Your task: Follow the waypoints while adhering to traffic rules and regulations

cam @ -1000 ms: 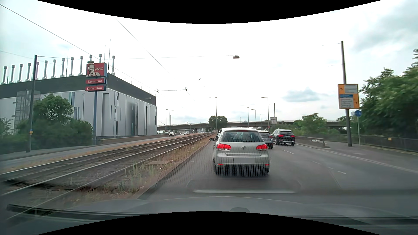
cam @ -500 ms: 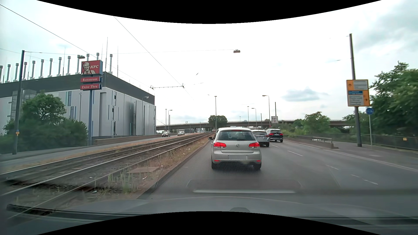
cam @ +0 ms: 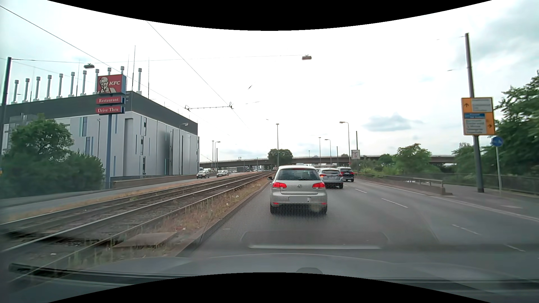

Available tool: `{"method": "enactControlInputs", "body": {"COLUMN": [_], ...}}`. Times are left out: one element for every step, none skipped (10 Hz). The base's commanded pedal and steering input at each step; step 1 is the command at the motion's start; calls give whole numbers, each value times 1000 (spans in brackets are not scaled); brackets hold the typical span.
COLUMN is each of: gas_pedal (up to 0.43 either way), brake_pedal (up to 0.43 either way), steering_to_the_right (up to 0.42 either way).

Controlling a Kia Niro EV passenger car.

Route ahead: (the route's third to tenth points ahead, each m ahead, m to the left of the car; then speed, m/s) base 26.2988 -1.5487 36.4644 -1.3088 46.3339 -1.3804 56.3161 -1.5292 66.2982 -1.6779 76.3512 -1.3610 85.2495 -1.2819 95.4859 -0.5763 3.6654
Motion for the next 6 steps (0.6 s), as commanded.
{"method": "enactControlInputs", "body": {"gas_pedal": [197,197,197,197,197,197], "brake_pedal": [0,0,0,0,0,0], "steering_to_the_right": [1,1,1,1,1,1]}}
